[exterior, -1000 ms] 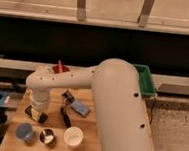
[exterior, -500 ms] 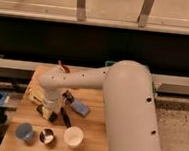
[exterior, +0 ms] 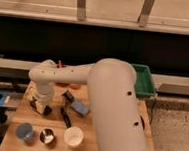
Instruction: Wipe table surface with eraser
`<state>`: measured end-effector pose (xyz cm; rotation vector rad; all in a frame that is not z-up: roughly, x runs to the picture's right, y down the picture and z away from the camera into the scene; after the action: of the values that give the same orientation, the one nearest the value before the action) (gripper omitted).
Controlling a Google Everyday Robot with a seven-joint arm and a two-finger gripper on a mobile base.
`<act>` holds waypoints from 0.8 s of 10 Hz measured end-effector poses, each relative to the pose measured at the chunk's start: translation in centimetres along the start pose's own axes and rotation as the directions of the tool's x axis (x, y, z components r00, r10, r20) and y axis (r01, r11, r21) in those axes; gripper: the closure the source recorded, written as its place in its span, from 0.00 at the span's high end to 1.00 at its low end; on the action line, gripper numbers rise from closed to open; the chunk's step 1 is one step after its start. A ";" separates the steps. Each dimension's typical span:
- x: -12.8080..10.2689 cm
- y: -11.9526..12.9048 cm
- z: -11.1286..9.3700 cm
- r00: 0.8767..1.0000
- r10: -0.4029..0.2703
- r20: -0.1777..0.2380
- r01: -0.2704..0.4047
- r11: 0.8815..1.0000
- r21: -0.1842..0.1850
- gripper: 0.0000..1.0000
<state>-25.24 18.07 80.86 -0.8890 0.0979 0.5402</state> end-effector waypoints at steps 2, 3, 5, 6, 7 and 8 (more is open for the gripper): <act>-0.3 1.6 -0.1 1.000 -0.029 0.012 0.029 1.000 -0.005 0.00; 0.1 2.1 0.0 1.000 -0.030 0.009 0.030 1.000 -0.007 0.00; 1.6 3.1 0.2 1.000 -0.031 0.000 0.031 0.999 -0.015 0.00; 2.3 3.2 0.3 1.000 -0.022 -0.008 0.021 1.000 -0.019 0.00; 3.7 2.7 0.1 1.000 0.009 -0.016 -0.009 1.000 -0.011 0.00; 5.2 1.6 -0.2 0.999 0.037 -0.020 -0.037 0.999 -0.006 0.00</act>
<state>-21.52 20.80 78.02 -0.9007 0.1310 0.5663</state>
